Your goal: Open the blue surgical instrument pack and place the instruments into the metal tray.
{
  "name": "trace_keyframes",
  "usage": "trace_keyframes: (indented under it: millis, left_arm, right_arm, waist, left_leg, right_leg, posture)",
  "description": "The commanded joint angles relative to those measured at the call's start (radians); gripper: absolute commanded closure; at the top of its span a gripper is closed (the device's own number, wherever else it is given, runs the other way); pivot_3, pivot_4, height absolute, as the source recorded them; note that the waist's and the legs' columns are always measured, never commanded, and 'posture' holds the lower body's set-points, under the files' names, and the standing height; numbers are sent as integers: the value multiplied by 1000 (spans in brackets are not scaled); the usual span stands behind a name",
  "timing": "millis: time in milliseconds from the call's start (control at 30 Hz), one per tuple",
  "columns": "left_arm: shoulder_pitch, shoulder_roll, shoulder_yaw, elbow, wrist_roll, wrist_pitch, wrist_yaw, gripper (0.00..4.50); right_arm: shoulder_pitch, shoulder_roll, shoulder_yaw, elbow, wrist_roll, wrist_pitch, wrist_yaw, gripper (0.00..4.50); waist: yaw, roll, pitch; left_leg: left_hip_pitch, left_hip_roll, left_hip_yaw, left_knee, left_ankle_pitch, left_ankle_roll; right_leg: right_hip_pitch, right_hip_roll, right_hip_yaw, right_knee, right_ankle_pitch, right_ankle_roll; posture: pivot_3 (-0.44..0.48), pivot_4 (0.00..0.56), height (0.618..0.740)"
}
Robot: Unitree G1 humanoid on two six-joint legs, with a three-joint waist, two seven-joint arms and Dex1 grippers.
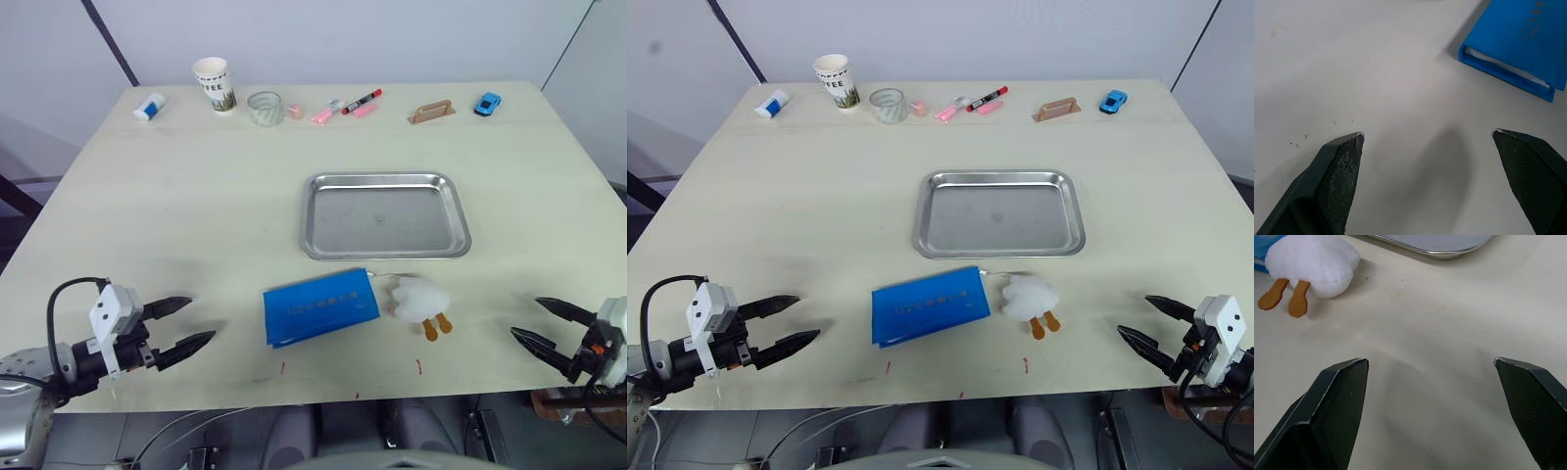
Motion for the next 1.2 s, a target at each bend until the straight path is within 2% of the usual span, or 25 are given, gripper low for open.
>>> trace_keyframes:
  millis: [33,333,567,700,900,1033,1067,1133,1200]
  left_arm:
    - [-13,-3,26,7,-1,-14,1,46]
    - [-1,-24,11,12,20,-47,-6,46]
    - [-13,-35,-8,4,22,-40,-3,46]
    - [-36,-23,-61,-13,27,-8,-25,46]
    - [-97,-46,-133,-29,50,-23,-12,46]
    - [-140,-42,-186,-22,74,-38,-27,1067]
    - [-154,-41,-201,-18,80,-42,-31,1593]
    - [-186,-43,-229,-5,95,-52,-37,2055]
    - [-219,-47,-255,14,109,-57,-43,3099]
  right_arm:
    - [-13,-4,-18,-14,-5,-22,1,0]
    - [-45,10,0,-22,-18,-33,4,0]
    - [-72,11,35,-106,9,16,-3,0]
    - [-124,-5,91,-197,16,79,-18,0]
    - [-286,-26,218,-253,-31,158,-53,0]
    - [-426,-36,320,-258,-59,230,-61,0]
    - [-463,-34,349,-256,-70,240,-60,509]
    - [-530,-33,408,-252,-92,275,-56,945]
    - [-598,-34,472,-245,-123,306,-49,2030]
  waist:
    - [0,0,0]
    - [0,0,0]
    - [0,0,0]
    - [-1,0,0]
    - [0,0,0]
    - [-4,0,2]
    - [-3,0,2]
    - [-3,0,2]
    - [-1,0,2]
  left_leg:
    - [0,0,0,0,0,0]
    - [0,0,0,1,0,0]
    - [0,0,0,2,0,0]
    - [1,0,0,2,0,0]
    - [0,0,-1,9,0,0]
    - [0,0,-1,16,0,0]
    - [0,0,-2,16,0,0]
    - [0,0,-2,17,0,0]
    - [0,0,-2,17,0,0]
  right_leg:
    - [0,0,0,0,0,0]
    - [0,0,0,1,0,0]
    - [0,0,0,2,0,0]
    - [0,0,0,4,0,0]
    - [0,0,0,10,0,0]
    - [0,1,0,16,0,0]
    - [0,1,-1,16,0,0]
    - [0,2,-1,16,0,0]
    - [0,1,-1,16,0,0]
  posture:
    - [0,150,740]
    - [0,150,740]
    - [0,150,740]
    - [0,150,740]
    - [0,150,740]
    - [0,150,740]
    - [0,150,740]
    - [0,150,740]
    - [0,150,740]
